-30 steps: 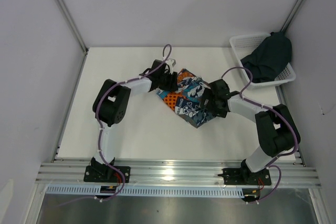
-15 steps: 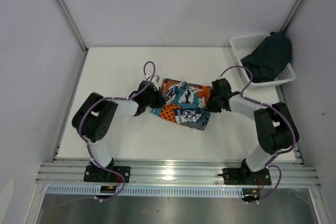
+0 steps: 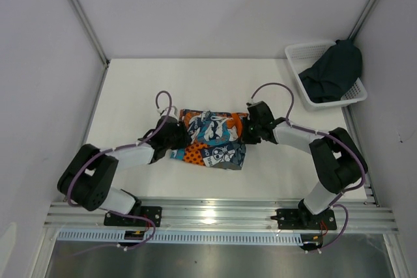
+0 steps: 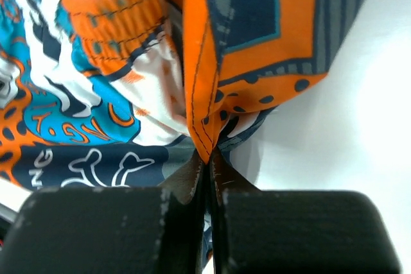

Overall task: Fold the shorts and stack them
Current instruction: Neatly place the folded shorts to the corner

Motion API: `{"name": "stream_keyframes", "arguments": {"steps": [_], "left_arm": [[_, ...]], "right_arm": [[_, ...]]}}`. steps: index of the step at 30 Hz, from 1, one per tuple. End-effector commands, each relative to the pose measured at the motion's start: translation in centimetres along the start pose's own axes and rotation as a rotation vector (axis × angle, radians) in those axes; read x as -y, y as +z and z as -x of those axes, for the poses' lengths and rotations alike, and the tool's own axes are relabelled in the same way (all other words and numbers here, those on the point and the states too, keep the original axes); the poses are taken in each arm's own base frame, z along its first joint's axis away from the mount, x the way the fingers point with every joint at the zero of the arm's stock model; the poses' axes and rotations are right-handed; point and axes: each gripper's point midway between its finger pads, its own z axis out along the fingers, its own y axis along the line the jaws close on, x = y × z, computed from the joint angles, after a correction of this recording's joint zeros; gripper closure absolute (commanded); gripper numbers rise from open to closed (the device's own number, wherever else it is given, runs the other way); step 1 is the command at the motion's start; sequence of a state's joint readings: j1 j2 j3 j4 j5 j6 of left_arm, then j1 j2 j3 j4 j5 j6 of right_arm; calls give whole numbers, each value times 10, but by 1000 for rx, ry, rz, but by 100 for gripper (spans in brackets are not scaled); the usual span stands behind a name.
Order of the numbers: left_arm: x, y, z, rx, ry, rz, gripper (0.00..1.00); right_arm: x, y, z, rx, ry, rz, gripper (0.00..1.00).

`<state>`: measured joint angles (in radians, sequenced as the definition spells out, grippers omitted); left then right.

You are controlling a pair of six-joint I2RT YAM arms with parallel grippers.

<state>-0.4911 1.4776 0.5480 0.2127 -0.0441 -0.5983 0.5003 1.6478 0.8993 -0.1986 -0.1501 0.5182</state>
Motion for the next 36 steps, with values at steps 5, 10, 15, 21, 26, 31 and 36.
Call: {"name": "stream_keyframes", "arguments": {"steps": [5,10,15,21,26,31,36], "left_arm": [[-40,-55,36,113,-51,262,11],[-71,-104,63,233,-135,462,1],[-44,-152,107,431,-195,309,1],[-39,-174,122,446,-181,322,1],[-31,-179,126,470,-169,266,1],[-37,-179,125,482,-150,292,1],[-34,-178,124,484,-147,267,1]], "right_arm": [[-44,16,-21,5,-89,61,100],[-76,26,-36,23,-100,76,100],[-89,49,-44,28,-144,31,100],[-90,53,-31,52,-254,19,100],[-69,51,-10,43,-283,-35,57],[-89,29,0,53,-237,120,23],[-105,24,10,45,-199,219,11]]}}
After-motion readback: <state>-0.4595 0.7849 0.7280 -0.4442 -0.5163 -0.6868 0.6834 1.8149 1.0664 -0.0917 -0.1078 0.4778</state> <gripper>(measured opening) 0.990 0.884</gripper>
